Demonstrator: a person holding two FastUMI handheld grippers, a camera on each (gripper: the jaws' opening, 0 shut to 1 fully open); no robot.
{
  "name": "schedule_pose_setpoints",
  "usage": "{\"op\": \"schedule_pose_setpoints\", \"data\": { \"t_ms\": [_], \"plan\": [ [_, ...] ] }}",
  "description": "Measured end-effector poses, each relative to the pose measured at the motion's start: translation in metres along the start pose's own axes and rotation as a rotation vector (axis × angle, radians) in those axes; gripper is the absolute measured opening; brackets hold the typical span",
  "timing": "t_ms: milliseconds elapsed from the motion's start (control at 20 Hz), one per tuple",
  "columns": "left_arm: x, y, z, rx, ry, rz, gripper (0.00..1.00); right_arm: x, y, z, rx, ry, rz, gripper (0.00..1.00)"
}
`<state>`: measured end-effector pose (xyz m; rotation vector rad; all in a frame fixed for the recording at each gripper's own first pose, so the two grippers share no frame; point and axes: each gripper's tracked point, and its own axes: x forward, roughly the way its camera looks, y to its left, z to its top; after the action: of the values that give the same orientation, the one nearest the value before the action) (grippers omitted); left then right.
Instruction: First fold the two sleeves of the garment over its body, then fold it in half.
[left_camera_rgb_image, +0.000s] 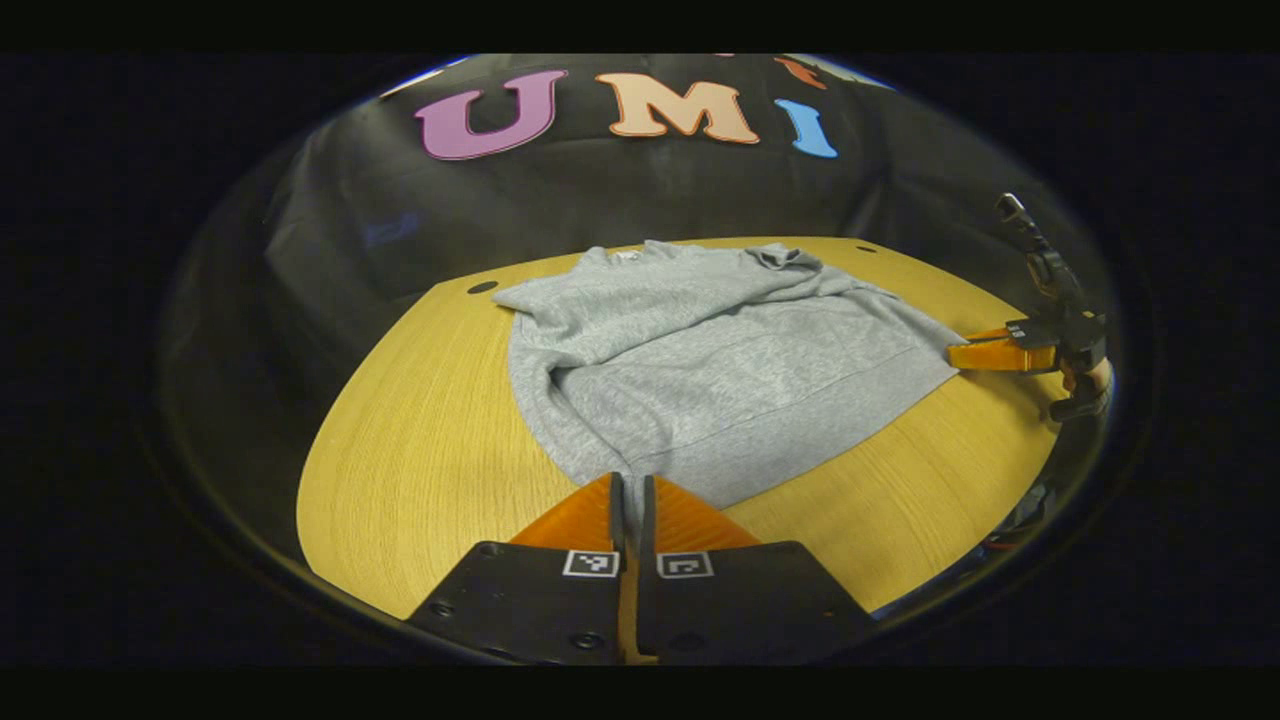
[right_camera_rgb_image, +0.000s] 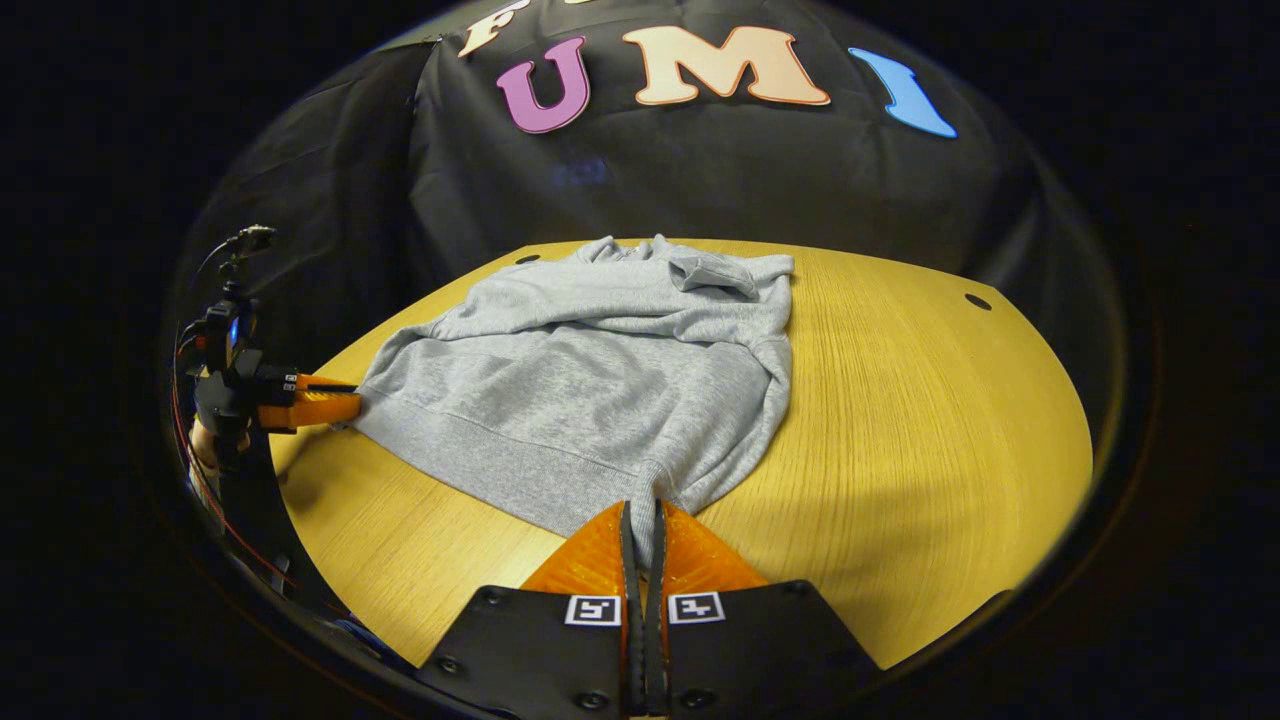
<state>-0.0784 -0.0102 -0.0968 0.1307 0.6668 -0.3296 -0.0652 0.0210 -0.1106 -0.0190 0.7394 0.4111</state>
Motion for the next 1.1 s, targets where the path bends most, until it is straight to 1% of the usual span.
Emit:
{"op": "schedule_pose_setpoints", "data": {
  "t_ms": [200, 300, 600, 850, 1000, 1100],
  "plan": [
    [-0.004, -0.001, 0.010, -0.055, -0.039, -0.017, 0.00, -0.004, 0.002, 0.007, -0.033, -0.036, -0.008, 0.03],
    [-0.009, -0.002, 0.027, -0.083, -0.088, -0.031, 0.00, -0.007, 0.004, 0.016, -0.016, -0.061, 0.003, 0.03],
    [-0.014, -0.001, 0.085, -0.097, -0.228, -0.066, 0.00, -0.009, 0.007, 0.056, -0.018, -0.141, 0.013, 0.03],
    [0.004, 0.005, 0.136, -0.123, -0.318, -0.075, 0.00, 0.000, 0.001, 0.097, -0.027, -0.200, -0.005, 0.03],
    [0.021, 0.010, 0.161, -0.176, -0.357, -0.073, 0.00, 0.013, -0.010, 0.124, -0.036, -0.226, -0.035, 0.03],
    [0.029, 0.016, 0.174, -0.216, -0.380, -0.066, 0.00, 0.025, -0.014, 0.137, -0.008, -0.235, -0.037, 0.02]
  ]
}}
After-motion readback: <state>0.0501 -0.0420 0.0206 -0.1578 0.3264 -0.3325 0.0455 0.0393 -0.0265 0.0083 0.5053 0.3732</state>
